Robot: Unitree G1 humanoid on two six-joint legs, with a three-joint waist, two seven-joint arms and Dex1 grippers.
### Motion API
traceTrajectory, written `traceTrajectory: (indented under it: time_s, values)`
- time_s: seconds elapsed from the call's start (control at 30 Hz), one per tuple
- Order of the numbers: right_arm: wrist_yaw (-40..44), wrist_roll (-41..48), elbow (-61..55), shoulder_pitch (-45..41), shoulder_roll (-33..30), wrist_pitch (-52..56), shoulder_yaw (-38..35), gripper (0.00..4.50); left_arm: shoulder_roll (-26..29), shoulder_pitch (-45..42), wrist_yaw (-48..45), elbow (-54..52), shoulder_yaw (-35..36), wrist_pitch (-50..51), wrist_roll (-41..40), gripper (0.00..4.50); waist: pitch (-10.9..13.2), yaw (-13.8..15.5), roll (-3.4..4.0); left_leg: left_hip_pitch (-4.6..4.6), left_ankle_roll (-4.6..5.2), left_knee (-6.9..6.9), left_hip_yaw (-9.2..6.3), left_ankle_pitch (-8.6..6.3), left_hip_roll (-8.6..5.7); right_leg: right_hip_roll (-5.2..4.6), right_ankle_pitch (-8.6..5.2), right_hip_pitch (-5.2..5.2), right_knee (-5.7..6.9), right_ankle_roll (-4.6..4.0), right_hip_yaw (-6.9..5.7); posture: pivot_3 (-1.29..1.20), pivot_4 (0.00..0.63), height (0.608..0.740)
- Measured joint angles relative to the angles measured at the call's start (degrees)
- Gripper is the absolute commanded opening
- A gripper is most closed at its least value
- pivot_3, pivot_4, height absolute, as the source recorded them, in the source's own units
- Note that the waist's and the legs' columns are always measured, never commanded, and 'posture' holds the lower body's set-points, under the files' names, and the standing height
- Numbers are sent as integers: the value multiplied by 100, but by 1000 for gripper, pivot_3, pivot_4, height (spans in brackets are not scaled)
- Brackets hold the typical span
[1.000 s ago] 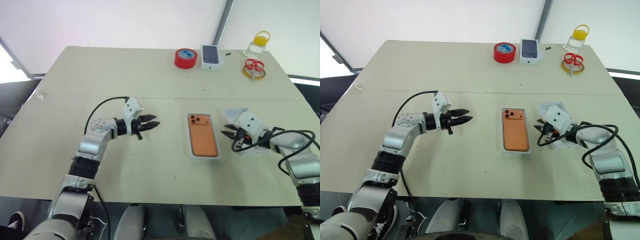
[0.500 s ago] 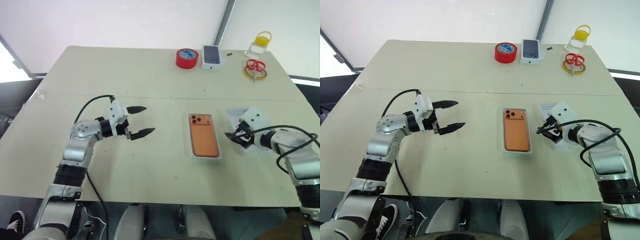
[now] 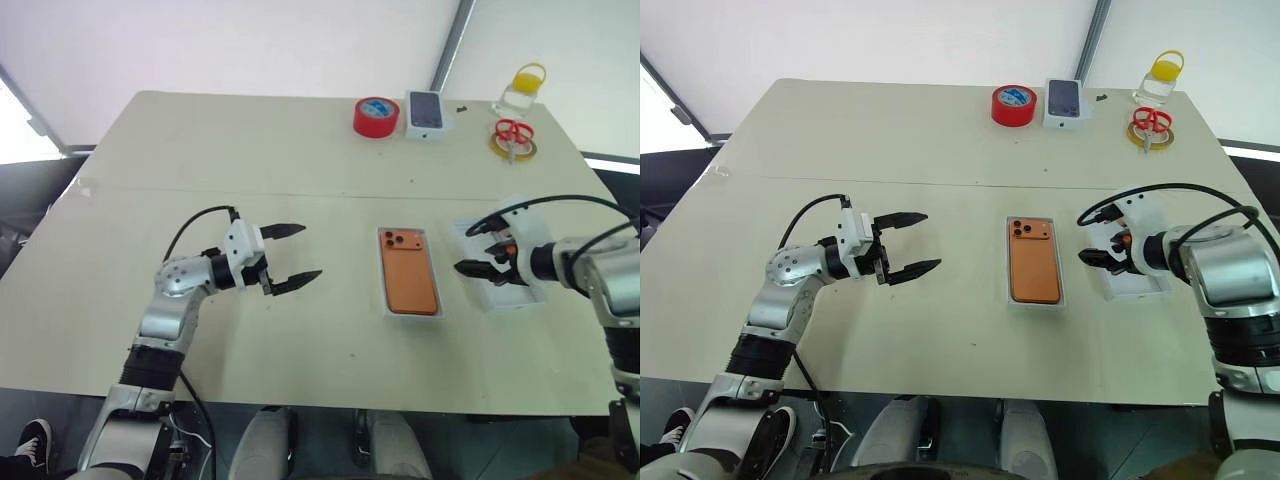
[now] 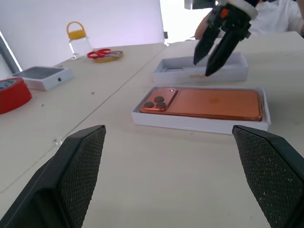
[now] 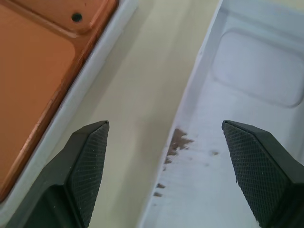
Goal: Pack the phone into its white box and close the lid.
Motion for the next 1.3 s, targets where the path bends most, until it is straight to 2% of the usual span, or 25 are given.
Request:
traceTrajectory:
  time_s: [0.13, 0.23, 0.43, 0.67, 0.83, 1.0, 1.17, 1.23, 1.27, 1.3]
  values:
    - [-178, -20, 226, -91, 19, 61, 199, 3966, 14, 393, 115, -377, 1, 76, -19, 4477, 0, -3, 1, 1, 0, 0, 2, 0, 0, 0, -4, 0, 0, -8, 0, 0, 150, 740]
    - [-233, -17, 284, -187, -8, 148, 300, 3149, 28, 570, 96, -464, 84, 69, -239, 4500, 0, 0, 1, 2, 0, 0, -1, 0, 1, 1, -6, 0, 2, -10, -1, 0, 150, 740]
    - [-251, 133, 264, -271, 1, 358, 338, 23, 26, 650, 148, -466, 153, -48, -236, 4500, 0, -2, 1, 2, 0, 1, 2, 0, 0, 2, -2, 1, 0, -3, 0, 0, 150, 740]
    - [-625, 93, 380, -443, 207, 318, 432, 23, -56, 821, 331, -651, -6, -49, -226, 4500, -4, -33, -4, 5, 0, 1, 2, 0, 2, 2, -5, 2, 1, -9, 0, 0, 150, 740]
    - [-920, 96, 441, -472, 429, 453, 180, 23, -21, 864, 367, -695, -7, -49, -227, 4500, -4, -39, -4, 5, 0, 1, 2, 0, 2, 2, -5, 2, 1, -8, 0, 0, 150, 740]
    - [-1147, 218, 687, -592, 833, 704, -484, 23, -19, 784, 420, -667, -18, -43, -226, 4500, -2, -40, 0, 3, 0, 1, 2, 0, 1, 3, 0, 0, 3, 0, 0, 0, 150, 740]
    - [-1250, 598, 594, -946, 1438, 396, -1348, 23, -5, 495, 405, -328, -26, -110, -223, 4500, -1, -136, 3, 3, 0, -6, -2, 0, 1, 6, 5, -1, 5, 9, -3, 0, 150, 740]
    - [-1350, 808, 470, -950, 1852, 402, -1916, 23, -8, 365, 388, -146, -25, -104, -226, 4500, 0, -138, 3, 1, 1, -6, -2, 0, 0, 6, 5, -2, 6, 10, -3, 0, 150, 740]
    - [-1400, 962, 423, -1023, 2183, 552, -2331, 0, -11, 287, 382, -93, -23, -57, -234, 3968, 0, -140, 3, 0, 1, -6, -2, 0, 0, 6, 6, -2, 8, 10, -2, 0, 150, 740]
    - [-1441, 1130, 371, -1140, 2487, 721, -2706, 0, -20, 193, 351, -51, -34, 8, -243, 3630, 2, -142, 7, 1, 1, -5, 0, 0, 0, 5, 6, -3, 9, 10, 0, 0, 150, 740]
